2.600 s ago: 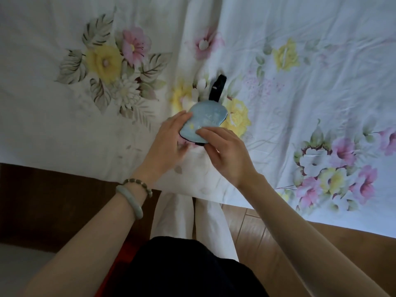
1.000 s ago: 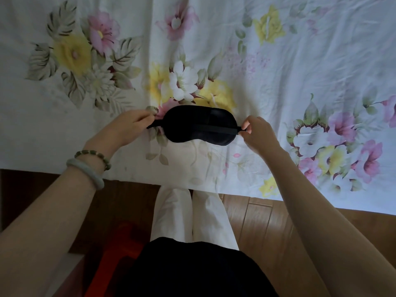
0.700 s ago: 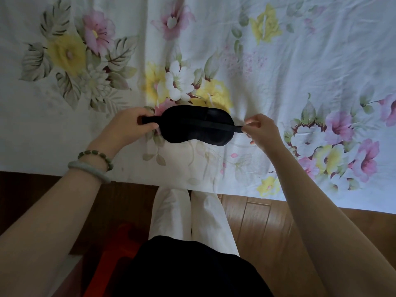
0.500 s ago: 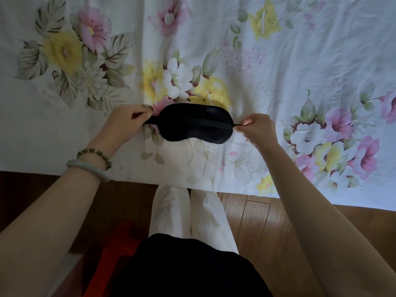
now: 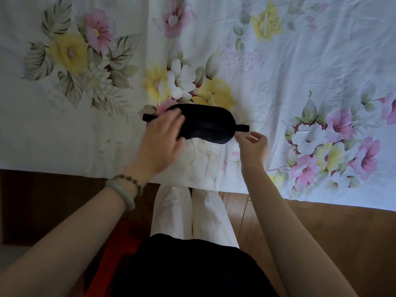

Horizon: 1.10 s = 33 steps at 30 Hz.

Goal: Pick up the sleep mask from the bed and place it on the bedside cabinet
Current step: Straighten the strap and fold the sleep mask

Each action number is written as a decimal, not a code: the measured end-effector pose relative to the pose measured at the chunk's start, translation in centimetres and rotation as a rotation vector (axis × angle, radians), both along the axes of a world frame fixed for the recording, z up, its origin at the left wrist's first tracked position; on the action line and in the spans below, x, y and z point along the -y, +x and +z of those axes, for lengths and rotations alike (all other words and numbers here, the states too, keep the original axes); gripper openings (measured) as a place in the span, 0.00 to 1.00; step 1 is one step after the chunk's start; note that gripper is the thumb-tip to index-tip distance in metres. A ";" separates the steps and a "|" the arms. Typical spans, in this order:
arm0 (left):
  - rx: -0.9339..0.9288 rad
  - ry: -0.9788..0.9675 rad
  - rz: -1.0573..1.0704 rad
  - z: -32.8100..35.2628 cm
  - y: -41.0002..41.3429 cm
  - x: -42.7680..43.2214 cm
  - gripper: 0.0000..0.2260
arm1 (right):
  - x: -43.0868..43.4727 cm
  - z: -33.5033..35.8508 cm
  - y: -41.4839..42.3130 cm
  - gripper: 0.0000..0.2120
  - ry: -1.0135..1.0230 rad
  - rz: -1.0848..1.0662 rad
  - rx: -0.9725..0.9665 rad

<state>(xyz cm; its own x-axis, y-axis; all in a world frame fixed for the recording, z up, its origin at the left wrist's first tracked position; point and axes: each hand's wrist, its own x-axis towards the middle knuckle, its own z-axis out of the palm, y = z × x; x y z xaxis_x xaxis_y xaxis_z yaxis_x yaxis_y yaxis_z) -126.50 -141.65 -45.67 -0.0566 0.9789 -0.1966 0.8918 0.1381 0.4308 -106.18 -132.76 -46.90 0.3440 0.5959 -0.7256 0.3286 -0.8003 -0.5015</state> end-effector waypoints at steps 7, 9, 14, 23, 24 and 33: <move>-0.268 -0.180 -0.140 -2.0 5.3 0.7 0.27 | 0.7 -1.0 -0.4 0.13 -0.063 -0.058 -0.232; -0.283 -0.219 -0.111 -2.5 5.6 0.5 0.28 | 0.3 -1.1 -0.3 0.03 -0.073 0.004 -0.260; -0.142 -0.253 -0.023 -2.8 5.8 -0.1 0.28 | -0.1 0.0 -1.2 0.06 -0.022 0.118 -0.216; 0.951 -0.182 0.720 -0.7 3.4 -0.9 0.16 | 2.6 3.6 -7.2 0.07 0.190 0.305 -0.330; 1.039 -0.163 0.873 -0.3 2.5 -0.8 0.13 | 3.0 3.6 -8.0 0.08 0.206 0.325 -0.328; 1.020 -0.117 0.916 0.7 -1.6 -0.1 0.05 | 5.2 1.6 -12.3 0.08 0.473 0.721 -0.111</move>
<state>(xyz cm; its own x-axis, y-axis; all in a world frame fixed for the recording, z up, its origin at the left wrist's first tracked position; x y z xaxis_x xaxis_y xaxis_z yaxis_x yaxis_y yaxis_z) -128.05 -141.59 -44.95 -0.4489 0.6452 -0.6182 -0.2386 0.5802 0.7787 -118.51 -137.95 -45.26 -0.2916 0.8889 -0.3534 0.6046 -0.1150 -0.7882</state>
